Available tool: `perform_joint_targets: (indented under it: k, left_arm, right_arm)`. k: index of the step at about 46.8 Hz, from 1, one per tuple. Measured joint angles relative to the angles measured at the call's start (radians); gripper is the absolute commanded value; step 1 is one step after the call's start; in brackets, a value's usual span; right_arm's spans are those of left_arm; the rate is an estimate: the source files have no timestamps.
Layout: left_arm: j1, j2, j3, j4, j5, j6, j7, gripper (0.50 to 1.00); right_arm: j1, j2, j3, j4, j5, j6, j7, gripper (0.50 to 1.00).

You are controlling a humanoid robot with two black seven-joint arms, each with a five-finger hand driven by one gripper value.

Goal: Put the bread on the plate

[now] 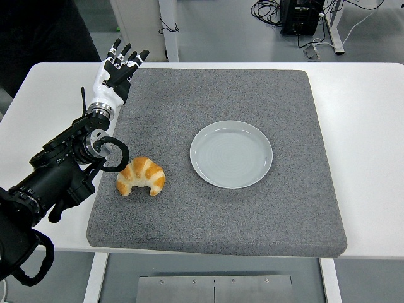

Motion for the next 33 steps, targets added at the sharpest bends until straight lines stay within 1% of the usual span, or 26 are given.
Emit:
perform_joint_targets:
  k: [26, 33]
  left_arm:
    - [-0.014, 0.003, 0.0, -0.003, 0.0, -0.006, -0.006, 0.971]
    - [-0.017, 0.017, 0.0, -0.009, 0.0, -0.006, -0.001, 0.971]
  right_arm:
    - [0.0, 0.0, 0.0, 0.0, 0.0, 0.0, 0.0, 1.0]
    - [0.0, 0.0, 0.0, 0.0, 0.0, 0.0, 0.0, 1.0]
